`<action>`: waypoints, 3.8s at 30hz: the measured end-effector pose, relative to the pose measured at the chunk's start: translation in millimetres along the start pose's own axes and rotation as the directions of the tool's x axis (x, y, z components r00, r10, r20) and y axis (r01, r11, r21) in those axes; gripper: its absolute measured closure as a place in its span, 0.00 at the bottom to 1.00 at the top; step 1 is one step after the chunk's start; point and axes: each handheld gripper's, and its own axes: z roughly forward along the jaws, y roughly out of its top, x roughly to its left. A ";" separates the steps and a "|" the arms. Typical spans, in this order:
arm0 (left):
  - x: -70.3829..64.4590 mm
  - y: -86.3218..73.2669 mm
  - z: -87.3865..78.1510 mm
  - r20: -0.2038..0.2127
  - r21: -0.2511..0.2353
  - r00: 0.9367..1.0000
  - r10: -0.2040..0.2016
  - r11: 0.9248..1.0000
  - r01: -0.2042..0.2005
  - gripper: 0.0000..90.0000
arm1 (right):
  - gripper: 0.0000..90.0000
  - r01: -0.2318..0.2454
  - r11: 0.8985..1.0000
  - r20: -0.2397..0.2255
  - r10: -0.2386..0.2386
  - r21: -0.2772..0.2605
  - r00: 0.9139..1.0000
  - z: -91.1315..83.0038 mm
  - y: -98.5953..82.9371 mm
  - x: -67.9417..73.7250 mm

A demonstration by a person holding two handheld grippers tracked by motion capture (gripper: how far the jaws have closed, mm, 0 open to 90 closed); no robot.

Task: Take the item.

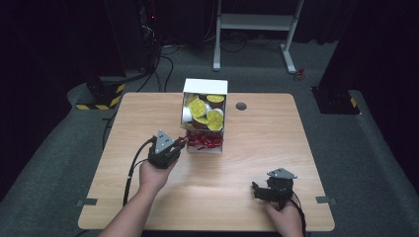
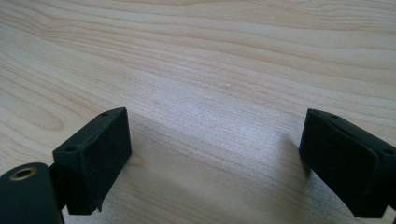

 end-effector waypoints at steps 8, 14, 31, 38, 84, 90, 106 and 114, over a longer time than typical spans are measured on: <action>0.8 -3.1 -11.1 0.007 -0.018 1.000 -0.018 1.000 0.018 0.91 | 0.10 0.000 1.000 0.000 0.000 0.000 1.000 -0.1 0.0 0.0; 2.3 -5.6 -18.2 0.015 -0.028 0.999 -0.041 0.999 0.041 0.91 | 0.10 -0.002 1.000 -0.001 0.002 0.000 1.000 -0.1 0.0 0.1; 4.7 -7.7 -34.6 0.021 -0.068 0.998 -0.055 0.996 0.056 0.92 | 0.10 -0.001 1.000 -0.001 0.001 0.000 1.000 -0.2 0.1 0.1; 6.8 -8.5 -41.5 0.022 -0.085 0.998 -0.065 0.994 0.066 0.92 | 0.10 -0.001 1.000 0.000 0.001 0.000 1.000 -0.2 0.0 0.1; 51.7 -35.1 -74.9 -0.057 -0.115 0.989 -0.137 0.985 0.129 0.92 | 0.10 0.000 1.000 -0.001 0.000 0.000 1.000 -0.3 -0.2 0.2; 64.2 -39.9 -68.8 -0.066 -0.101 0.987 -0.149 0.985 0.142 0.92 | 0.10 0.000 1.000 -0.001 0.000 0.000 1.000 -0.3 -0.2 0.2; 85.5 -52.0 -31.3 -0.121 -0.080 0.977 -0.178 0.982 0.169 0.92 | 0.10 0.000 1.000 -0.001 0.000 0.000 1.000 -0.4 -0.2 0.1; 91.1 -60.7 -14.1 -0.152 -0.042 0.975 -0.164 0.986 0.159 0.92 | 0.10 0.000 1.000 -0.001 0.000 0.000 1.000 -0.3 -0.2 0.2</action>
